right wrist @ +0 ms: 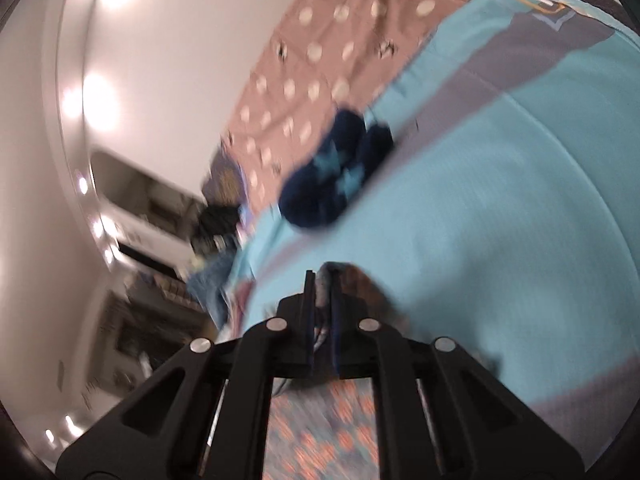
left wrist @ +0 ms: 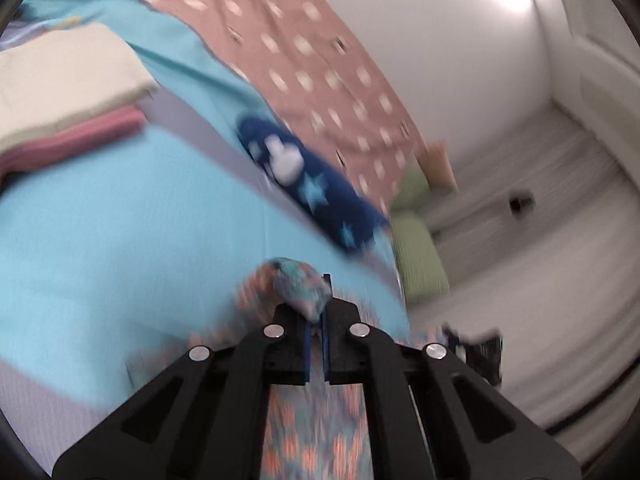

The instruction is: Fold small clothes

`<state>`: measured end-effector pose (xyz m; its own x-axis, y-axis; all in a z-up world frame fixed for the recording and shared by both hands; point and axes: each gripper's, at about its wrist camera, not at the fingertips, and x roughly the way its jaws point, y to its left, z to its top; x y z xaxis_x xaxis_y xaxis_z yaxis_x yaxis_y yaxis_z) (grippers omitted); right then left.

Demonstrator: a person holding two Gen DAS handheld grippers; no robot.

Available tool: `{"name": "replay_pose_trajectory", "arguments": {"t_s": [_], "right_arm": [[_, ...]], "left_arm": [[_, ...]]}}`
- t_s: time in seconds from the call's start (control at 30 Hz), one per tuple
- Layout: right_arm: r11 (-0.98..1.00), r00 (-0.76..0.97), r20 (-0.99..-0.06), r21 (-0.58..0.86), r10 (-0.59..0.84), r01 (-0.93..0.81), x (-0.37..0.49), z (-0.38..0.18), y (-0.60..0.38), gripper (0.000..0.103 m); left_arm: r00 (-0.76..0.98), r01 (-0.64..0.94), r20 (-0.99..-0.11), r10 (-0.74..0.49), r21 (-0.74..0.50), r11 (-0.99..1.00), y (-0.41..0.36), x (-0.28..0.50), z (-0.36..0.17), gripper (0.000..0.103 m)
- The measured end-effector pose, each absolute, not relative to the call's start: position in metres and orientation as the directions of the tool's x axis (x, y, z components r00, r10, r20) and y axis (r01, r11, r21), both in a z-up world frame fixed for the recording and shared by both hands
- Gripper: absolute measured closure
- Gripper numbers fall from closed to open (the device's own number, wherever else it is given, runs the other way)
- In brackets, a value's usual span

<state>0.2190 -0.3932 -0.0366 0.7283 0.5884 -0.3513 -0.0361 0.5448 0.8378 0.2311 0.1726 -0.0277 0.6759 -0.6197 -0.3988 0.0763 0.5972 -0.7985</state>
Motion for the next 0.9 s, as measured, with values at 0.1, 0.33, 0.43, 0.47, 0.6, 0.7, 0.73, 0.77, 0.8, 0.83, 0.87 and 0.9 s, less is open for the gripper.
{"name": "replay_pose_trajectory", "arguments": {"t_s": [0.1,0.33,0.43,0.47,0.6,0.7,0.73,0.77,0.8,0.83,0.87,0.9], "right_arm": [[0.627,0.740,-0.443,0.778,0.507,0.037,0.241,-0.038,-0.396,0.070],[0.708,0.677,-0.549,0.704,0.490,0.058,0.236,-0.069,-0.393,0.064],[0.699,0.630,-0.572,0.712,0.525,0.066,0.241,-0.080,-0.393,0.057],[0.691,0.608,-0.576,0.721,0.546,0.062,0.246,-0.084,-0.391,0.055],[0.684,0.556,-0.576,0.729,0.599,0.020,0.260,-0.090,-0.379,0.059],[0.688,0.577,-0.559,0.726,0.595,-0.006,0.260,-0.082,-0.373,0.100],[0.686,0.602,-0.539,0.727,0.589,-0.021,0.255,-0.075,-0.374,0.100],[0.687,0.642,-0.499,0.724,0.583,-0.062,0.244,-0.061,-0.375,0.100],[0.691,0.669,-0.470,0.717,0.576,-0.091,0.235,-0.050,-0.376,0.100],[0.697,0.700,-0.439,0.707,0.563,-0.117,0.224,-0.037,-0.380,0.100],[0.703,0.713,-0.430,0.700,0.553,-0.122,0.218,-0.032,-0.382,0.100],[0.714,0.726,-0.430,0.689,0.537,-0.120,0.215,-0.027,-0.384,0.100]], "left_arm": [[0.677,-0.011,-0.476,-0.562,-0.769,0.639,0.176,0.258,-0.043,0.074],[0.625,-0.020,-0.551,-0.552,-0.719,0.695,0.179,0.252,-0.058,0.048],[0.559,-0.022,-0.601,-0.571,-0.699,0.715,0.174,0.256,-0.067,0.047],[0.544,-0.016,-0.606,-0.580,-0.699,0.715,0.173,0.258,-0.070,0.047],[0.525,0.021,-0.593,-0.610,-0.708,0.706,0.165,0.268,-0.073,0.069],[0.515,0.028,-0.607,-0.605,-0.694,0.720,0.154,0.270,-0.070,0.101],[0.536,0.056,-0.597,-0.597,-0.680,0.731,0.151,0.265,-0.061,0.101],[0.560,0.097,-0.572,-0.599,-0.673,0.733,0.148,0.260,-0.051,0.101],[0.581,0.129,-0.546,-0.603,-0.670,0.731,0.147,0.255,-0.040,0.101],[0.596,0.146,-0.530,-0.603,-0.667,0.731,0.146,0.253,-0.034,0.101],[0.610,0.159,-0.520,-0.598,-0.659,0.735,0.146,0.253,-0.027,0.101],[0.623,0.170,-0.518,-0.586,-0.642,0.748,0.145,0.255,-0.021,0.101]]}}
